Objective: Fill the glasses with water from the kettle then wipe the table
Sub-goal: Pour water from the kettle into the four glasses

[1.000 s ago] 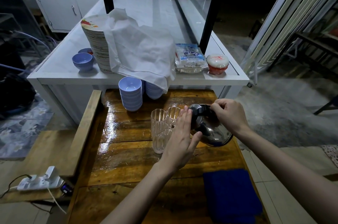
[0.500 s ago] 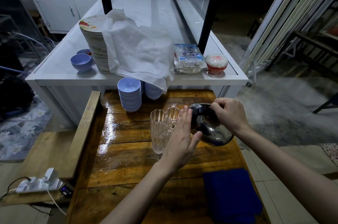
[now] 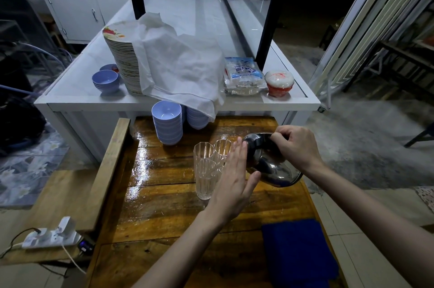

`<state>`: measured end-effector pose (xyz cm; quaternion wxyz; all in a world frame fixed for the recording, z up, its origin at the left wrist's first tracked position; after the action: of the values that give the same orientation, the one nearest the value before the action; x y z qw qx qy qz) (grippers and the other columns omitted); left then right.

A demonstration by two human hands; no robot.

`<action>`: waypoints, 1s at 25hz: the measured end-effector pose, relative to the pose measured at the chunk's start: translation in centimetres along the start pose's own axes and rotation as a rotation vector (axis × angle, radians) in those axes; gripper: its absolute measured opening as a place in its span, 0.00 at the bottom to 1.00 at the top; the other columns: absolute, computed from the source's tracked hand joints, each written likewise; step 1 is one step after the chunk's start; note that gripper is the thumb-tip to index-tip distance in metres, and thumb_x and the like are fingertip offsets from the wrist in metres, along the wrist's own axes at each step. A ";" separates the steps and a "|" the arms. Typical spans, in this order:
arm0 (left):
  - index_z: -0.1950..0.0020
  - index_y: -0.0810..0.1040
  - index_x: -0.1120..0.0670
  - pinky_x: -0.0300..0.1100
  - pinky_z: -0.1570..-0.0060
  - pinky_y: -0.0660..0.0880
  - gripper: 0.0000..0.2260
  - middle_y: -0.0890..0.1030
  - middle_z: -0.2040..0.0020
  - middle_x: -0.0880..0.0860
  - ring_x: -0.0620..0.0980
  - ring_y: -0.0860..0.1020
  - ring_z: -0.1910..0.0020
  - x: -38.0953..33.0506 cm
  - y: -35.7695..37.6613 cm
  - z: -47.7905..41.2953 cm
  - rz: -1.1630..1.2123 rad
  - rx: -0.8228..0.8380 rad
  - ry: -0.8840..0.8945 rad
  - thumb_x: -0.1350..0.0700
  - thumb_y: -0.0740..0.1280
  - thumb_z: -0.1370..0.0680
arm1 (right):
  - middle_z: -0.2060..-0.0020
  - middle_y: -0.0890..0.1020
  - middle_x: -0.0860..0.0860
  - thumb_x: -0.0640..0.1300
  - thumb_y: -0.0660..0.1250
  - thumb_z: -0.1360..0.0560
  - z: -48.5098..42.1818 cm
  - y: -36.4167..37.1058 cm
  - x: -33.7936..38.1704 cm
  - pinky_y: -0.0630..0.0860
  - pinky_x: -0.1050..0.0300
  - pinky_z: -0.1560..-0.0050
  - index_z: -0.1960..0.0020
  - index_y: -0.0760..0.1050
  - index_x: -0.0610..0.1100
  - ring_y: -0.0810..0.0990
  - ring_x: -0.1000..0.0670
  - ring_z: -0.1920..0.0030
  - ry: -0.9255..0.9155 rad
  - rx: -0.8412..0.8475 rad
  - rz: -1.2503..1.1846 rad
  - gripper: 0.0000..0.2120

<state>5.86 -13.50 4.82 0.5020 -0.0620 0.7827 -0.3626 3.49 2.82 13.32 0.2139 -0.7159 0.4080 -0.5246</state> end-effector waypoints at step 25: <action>0.21 0.52 0.54 0.45 0.23 0.42 0.27 0.51 0.20 0.52 0.45 0.46 0.21 -2.7 0.1 -5.5 -0.155 0.041 0.139 0.45 0.52 0.17 | 0.71 0.76 0.45 0.48 0.62 0.29 2.2 0.4 -7.1 0.72 0.46 0.61 0.70 0.75 0.45 0.75 0.43 0.64 0.621 -0.200 -0.480 0.13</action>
<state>2.61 -9.40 8.03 0.4180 -0.0870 0.8010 -0.4197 4.57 8.06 8.10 -0.1188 -0.6156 0.3233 -0.7088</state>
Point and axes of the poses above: each hand's wrist, its own z-axis away from the middle knuckle, its own y-axis out of the palm, x = y × z, the point moved 5 cm from there along -z, towards the middle knuckle
